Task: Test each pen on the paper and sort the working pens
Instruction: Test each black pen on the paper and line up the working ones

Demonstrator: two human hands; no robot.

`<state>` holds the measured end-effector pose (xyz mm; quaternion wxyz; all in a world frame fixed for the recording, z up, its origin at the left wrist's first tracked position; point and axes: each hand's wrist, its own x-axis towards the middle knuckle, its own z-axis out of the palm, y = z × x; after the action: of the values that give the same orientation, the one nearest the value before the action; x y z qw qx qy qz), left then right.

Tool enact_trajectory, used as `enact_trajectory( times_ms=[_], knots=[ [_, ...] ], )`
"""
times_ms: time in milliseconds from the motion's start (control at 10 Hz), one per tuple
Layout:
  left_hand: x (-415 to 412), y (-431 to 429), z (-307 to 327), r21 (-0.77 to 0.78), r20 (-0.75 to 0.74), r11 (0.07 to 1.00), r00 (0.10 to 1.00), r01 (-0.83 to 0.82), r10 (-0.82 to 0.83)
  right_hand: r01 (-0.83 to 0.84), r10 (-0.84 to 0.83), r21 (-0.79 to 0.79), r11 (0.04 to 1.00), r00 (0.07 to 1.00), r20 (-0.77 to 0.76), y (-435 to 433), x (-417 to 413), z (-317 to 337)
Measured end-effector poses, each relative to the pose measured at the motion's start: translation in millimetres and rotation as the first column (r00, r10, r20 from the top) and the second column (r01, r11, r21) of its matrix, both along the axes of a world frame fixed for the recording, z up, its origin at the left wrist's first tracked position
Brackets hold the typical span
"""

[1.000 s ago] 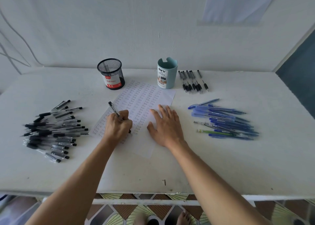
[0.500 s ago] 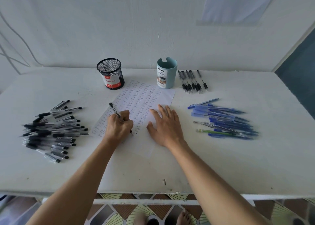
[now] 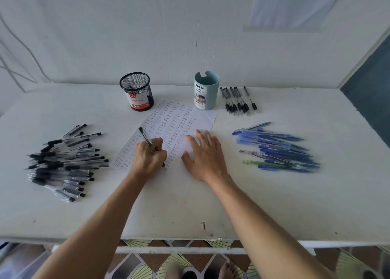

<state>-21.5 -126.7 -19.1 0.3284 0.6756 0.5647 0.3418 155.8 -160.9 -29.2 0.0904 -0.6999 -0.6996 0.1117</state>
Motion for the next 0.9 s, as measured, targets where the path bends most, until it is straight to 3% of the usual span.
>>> enact_trajectory(
  times_ms=[300, 500, 600, 700, 900],
  knots=[
    [0.3, 2.5, -0.3, -0.018, 0.089, 1.0, 0.996, -0.008, 0.01, 0.002, -0.002, 0.008, 1.0, 1.0, -0.004, -0.3, 0.7, -1.1],
    [-5.9, 11.1, 3.6, -0.192, 0.488, 0.981, 0.867, -0.002, 0.097, 0.004, -0.004, -0.009, 1.0, 0.994, -0.105, 4.4, 6.6, 0.7],
    [-1.9, 13.7, 3.4, -0.181, 0.514, 0.983, 0.851, -0.012, 0.105, -0.011, 0.007, -0.025, 1.0, 0.985, -0.173, 5.7, 14.1, 4.6],
    [-1.6, 13.5, 4.2, -0.142, 0.441, 0.99, 0.894, -0.015, 0.077, -0.016, 0.016, 0.001, 1.0, 0.974, -0.228, 4.1, 22.1, 5.8],
    [-2.7, 11.5, 5.1, -0.112, 0.458, 0.993, 0.889, 0.03, 0.025, 0.048, -0.039, 0.061, 0.997, 0.989, -0.146, -0.8, 35.4, 3.8]
  ],
)
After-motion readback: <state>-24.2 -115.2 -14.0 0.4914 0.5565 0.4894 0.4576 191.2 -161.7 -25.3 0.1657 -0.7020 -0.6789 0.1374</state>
